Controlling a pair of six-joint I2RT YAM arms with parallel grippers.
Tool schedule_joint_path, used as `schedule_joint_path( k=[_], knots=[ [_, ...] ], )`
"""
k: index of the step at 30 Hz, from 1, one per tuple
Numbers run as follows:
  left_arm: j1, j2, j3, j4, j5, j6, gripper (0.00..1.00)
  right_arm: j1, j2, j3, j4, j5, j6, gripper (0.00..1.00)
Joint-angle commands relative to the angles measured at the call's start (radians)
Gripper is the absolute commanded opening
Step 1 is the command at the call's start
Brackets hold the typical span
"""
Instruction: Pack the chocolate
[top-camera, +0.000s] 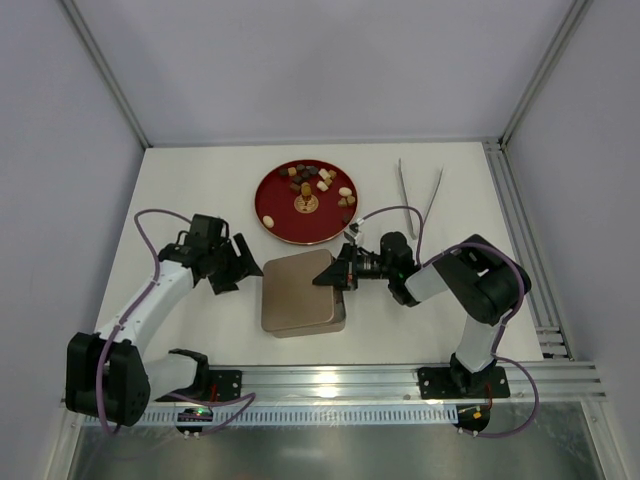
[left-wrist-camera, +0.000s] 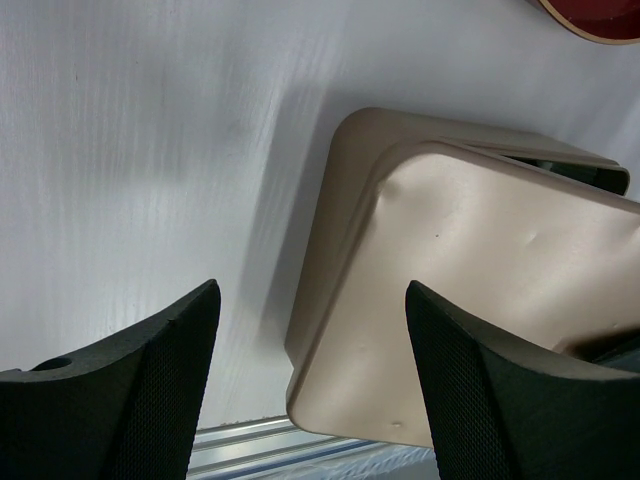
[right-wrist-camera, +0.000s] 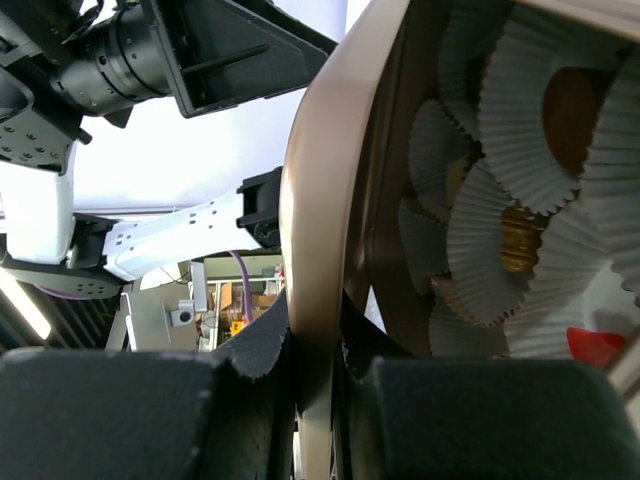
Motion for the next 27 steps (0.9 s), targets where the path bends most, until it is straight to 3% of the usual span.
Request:
schedule_joint_path(
  k=[1, 6, 17, 27],
  knots=[
    [-0.003, 0.010, -0.010, 0.037, 0.016, 0.011, 0.73, -0.009, -0.019, 0.003, -0.038, 0.002, -0.076, 0.13],
    [-0.006, 0.022, -0.011, 0.045, 0.016, 0.015, 0.74, -0.018, -0.025, 0.000, -0.054, 0.001, -0.075, 0.23],
    [-0.029, 0.056, -0.025, 0.083, 0.051, 0.021, 0.76, -0.051, -0.056, -0.017, -0.106, 0.004, -0.105, 0.35],
    [-0.042, 0.060, -0.041, 0.142, 0.126, 0.001, 0.77, -0.079, -0.134, -0.020, -0.286, 0.021, -0.200, 0.40]
  ],
)
